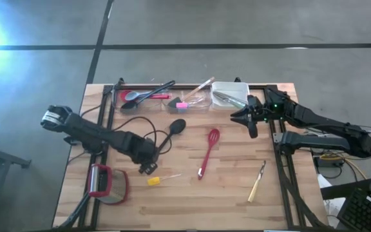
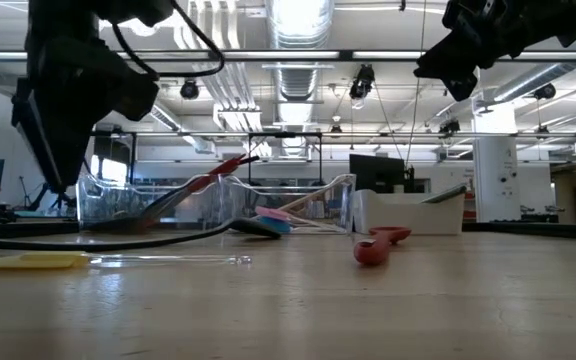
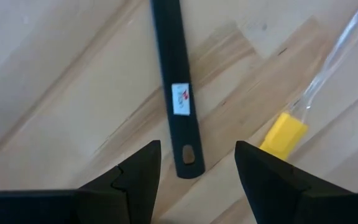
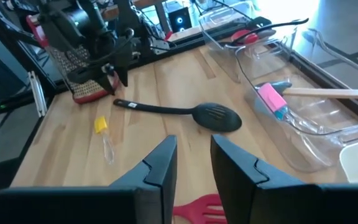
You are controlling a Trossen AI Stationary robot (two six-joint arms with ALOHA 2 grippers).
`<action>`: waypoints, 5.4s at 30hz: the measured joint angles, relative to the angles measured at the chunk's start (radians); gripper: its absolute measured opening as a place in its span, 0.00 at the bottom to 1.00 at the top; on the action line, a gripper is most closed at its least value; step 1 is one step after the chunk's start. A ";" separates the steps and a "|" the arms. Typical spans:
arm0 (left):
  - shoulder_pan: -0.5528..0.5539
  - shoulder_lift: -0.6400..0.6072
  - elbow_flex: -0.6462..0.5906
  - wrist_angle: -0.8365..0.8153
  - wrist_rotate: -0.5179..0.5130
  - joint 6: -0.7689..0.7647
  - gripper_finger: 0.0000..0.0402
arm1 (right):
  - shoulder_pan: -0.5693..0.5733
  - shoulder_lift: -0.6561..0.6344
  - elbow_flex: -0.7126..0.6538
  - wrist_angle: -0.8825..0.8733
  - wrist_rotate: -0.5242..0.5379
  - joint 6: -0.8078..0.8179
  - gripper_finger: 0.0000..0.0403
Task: Pick & Place Kitchen Items
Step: Put the black serving spoon into the left transparent bin
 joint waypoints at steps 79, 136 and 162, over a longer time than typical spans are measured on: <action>0.378 0.194 0.683 -0.684 0.091 0.926 0.23 | 0.321 0.641 0.638 -0.335 0.263 -0.316 0.33; 0.376 -0.009 0.852 -0.459 -0.226 0.973 0.62 | 0.370 0.533 0.516 -0.212 0.312 -0.215 0.14; 0.378 -0.076 0.193 1.273 -0.121 1.108 0.62 | 0.412 0.692 -0.132 1.797 0.286 -0.182 0.14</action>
